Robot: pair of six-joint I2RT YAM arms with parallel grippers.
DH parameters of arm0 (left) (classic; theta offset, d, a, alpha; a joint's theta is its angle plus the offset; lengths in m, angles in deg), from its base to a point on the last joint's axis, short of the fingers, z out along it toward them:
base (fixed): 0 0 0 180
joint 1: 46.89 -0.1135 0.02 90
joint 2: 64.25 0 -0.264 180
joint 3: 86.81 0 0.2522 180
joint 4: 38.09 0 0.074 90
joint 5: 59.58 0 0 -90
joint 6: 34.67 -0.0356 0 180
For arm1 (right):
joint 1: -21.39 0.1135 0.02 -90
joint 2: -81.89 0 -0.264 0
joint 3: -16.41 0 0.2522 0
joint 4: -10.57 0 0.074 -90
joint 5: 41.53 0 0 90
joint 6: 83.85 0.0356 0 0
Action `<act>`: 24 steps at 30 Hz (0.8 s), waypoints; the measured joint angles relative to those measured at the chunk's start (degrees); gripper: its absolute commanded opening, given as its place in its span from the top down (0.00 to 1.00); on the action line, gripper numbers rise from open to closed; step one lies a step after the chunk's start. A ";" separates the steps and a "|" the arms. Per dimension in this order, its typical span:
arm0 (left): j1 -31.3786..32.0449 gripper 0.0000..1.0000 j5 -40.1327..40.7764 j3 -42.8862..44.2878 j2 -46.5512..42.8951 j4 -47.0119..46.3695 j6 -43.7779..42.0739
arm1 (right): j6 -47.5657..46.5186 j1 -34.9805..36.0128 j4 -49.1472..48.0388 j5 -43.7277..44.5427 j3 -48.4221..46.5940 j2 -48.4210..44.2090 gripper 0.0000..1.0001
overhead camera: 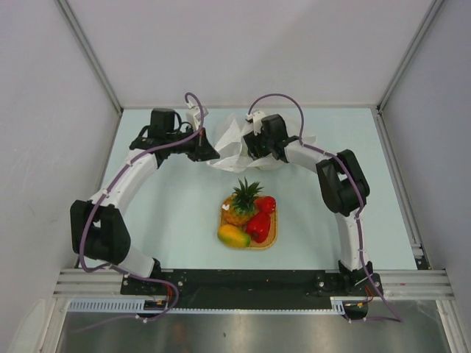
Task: Take the fake fruits out of the plastic bag
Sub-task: Take out the fake fruit from the plastic bag.
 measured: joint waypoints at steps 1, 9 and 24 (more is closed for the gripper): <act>0.02 1.00 -0.13 0.00 0.13 -0.04 0.02 | -0.39 -0.22 -0.35 -0.39 -1.03 0.81 0.52; 0.07 1.00 -0.52 1.99 4.07 -0.35 0.63 | -4.17 -2.43 -0.31 -5.05 -5.55 1.70 0.70; -0.22 1.00 -0.92 6.64 10.58 -8.41 8.83 | -6.25 -4.87 12.76 -22.40 4.02 -33.20 0.73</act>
